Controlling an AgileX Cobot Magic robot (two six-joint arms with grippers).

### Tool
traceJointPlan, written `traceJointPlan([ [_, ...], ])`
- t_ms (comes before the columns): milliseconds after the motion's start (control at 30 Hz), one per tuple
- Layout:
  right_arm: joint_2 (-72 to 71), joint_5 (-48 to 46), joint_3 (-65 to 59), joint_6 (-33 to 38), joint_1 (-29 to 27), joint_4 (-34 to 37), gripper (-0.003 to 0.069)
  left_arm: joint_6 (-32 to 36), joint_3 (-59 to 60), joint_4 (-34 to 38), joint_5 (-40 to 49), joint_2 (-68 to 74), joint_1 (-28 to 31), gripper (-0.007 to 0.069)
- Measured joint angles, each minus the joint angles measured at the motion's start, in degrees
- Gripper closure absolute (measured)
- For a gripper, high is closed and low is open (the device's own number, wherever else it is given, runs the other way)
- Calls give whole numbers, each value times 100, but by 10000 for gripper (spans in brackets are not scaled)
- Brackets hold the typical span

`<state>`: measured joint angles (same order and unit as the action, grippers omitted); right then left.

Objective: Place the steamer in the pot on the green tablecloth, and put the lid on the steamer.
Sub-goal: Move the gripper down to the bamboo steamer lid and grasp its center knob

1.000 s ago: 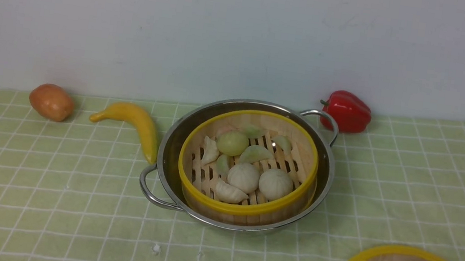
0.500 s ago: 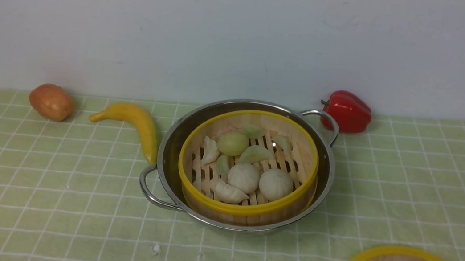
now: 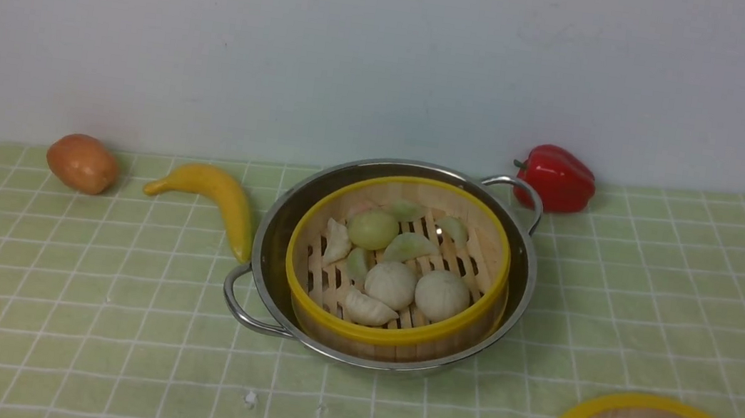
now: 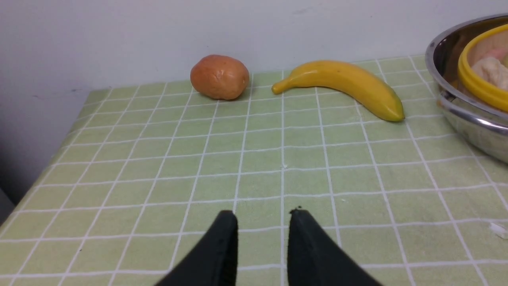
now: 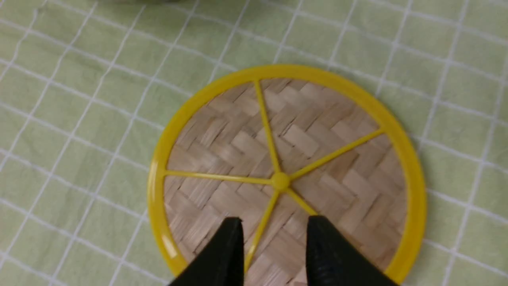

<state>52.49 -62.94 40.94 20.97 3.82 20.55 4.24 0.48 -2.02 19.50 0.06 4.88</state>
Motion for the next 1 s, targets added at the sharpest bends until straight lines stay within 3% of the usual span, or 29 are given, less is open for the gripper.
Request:
traceJointPlan([
  [133,761,-189,115,57,150,57,417,0,0,0,0,0,0,444],
  [267,1640,-243,362,-11,646,-150,412,0,0,0,0,0,0,444],
  [400,2490,-178,719,-587,1135,-862,398,0,0,0,0,0,0,435],
  [600,3194,15,1008,-967,1254,-1258,395,0,0,0,0,-6,0,424],
  [1000,4119,168,1055,-1214,1259,-1386,395,0,0,0,0,-9,0,410],
])
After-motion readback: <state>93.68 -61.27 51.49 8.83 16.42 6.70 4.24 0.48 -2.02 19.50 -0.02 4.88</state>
